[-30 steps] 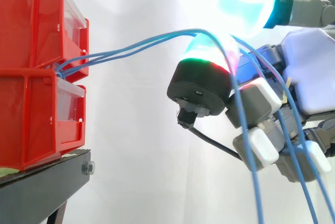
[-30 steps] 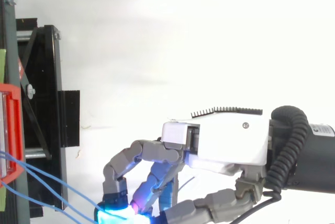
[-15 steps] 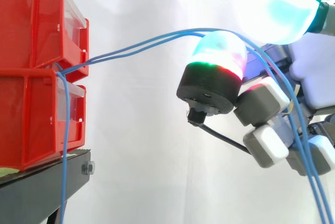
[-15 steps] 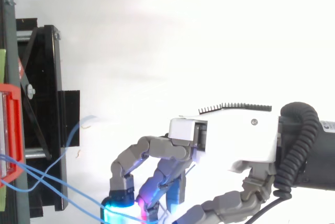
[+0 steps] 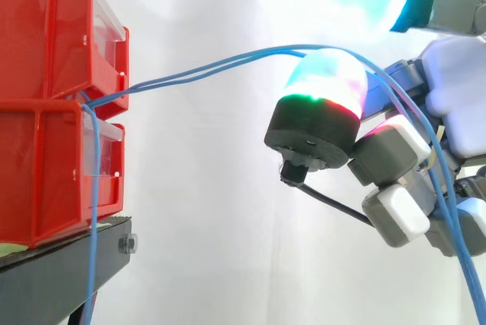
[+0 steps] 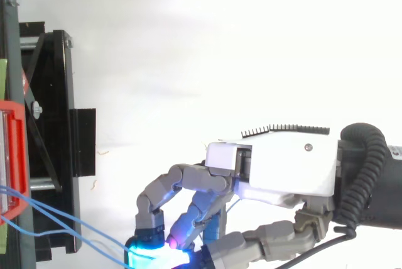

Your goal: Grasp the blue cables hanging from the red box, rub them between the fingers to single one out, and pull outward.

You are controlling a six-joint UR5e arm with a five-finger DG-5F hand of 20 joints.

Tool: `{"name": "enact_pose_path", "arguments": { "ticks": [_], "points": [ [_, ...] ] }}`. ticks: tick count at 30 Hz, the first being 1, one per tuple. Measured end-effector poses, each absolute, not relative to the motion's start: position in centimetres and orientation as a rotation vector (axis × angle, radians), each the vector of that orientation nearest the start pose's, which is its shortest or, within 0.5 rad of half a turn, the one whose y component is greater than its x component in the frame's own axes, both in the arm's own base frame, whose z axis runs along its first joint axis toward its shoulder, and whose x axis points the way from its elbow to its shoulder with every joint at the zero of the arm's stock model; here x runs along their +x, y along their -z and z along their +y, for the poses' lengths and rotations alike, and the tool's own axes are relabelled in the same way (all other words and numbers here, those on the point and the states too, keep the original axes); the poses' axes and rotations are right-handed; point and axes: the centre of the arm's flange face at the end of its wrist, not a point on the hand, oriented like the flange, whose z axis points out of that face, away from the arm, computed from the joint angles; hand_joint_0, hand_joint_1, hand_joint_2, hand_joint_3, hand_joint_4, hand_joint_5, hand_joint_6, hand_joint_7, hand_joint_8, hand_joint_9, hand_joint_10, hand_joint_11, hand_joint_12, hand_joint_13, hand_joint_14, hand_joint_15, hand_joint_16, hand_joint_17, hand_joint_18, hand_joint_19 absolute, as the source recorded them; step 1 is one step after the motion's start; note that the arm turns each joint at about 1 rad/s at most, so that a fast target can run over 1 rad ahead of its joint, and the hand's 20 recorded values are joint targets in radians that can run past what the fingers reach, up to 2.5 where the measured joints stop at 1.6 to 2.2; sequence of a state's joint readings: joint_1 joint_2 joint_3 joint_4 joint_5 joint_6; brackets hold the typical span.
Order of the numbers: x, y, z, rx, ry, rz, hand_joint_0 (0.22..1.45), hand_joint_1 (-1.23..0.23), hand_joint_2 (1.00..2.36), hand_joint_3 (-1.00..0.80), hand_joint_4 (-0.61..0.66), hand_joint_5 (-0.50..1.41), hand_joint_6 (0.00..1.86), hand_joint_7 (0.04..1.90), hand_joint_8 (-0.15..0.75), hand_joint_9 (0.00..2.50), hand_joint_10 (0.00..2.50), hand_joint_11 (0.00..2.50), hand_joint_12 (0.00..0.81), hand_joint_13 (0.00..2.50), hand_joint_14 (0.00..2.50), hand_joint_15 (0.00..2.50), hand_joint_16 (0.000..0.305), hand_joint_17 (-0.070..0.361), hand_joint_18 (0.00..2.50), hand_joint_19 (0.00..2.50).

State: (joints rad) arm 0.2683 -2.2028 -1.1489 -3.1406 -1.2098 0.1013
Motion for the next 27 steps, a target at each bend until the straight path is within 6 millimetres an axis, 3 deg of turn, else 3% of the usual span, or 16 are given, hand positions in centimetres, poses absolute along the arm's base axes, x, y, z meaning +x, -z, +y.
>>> {"name": "enact_pose_path", "arguments": {
  "ticks": [5,12,19,22,24,27],
  "points": [
    [72.44,-30.66,2.45,1.424,-1.06,1.255,0.61,-0.71,1.02,-0.22,0.24,-0.18,0.88,1.01,0.407,0.93,0.01,0.87,0.442,0.93,0.02,0.54,0.06,0.135,1.1,0.55],
    [72.44,-30.66,2.38,1.424,-1.06,1.255,0.65,-0.86,1.0,-0.5,0.23,-0.18,0.88,0.98,0.393,0.91,0.02,0.87,0.429,0.91,0.02,0.53,0.058,0.13,1.08,0.53],
    [72.45,-30.66,2.35,1.424,-1.059,1.255,0.6,-0.92,1.0,-0.5,0.23,-0.18,0.88,0.99,0.386,0.89,0.02,0.9,0.42,0.89,0.02,0.53,0.057,0.127,1.06,0.52],
    [72.45,-30.66,2.35,1.424,-1.059,1.255,0.49,-0.75,1.0,-0.5,0.25,-0.17,0.88,0.98,0.417,0.93,0.01,0.87,0.447,0.92,0.02,0.53,0.062,0.139,1.1,0.52],
    [72.45,-30.66,2.35,1.424,-1.059,1.255,0.52,-0.59,1.0,-0.5,0.23,-0.15,0.86,1.03,0.414,0.96,0.01,0.85,0.441,0.93,0.02,0.53,0.061,0.136,1.1,0.55],
    [72.45,-30.67,2.35,1.424,-1.059,1.255,0.6,-0.51,1.01,-0.43,0.21,-0.15,0.85,1.07,0.407,0.99,0.02,0.85,0.43,0.93,0.02,0.54,0.058,0.13,1.08,0.58]
  ]
}}
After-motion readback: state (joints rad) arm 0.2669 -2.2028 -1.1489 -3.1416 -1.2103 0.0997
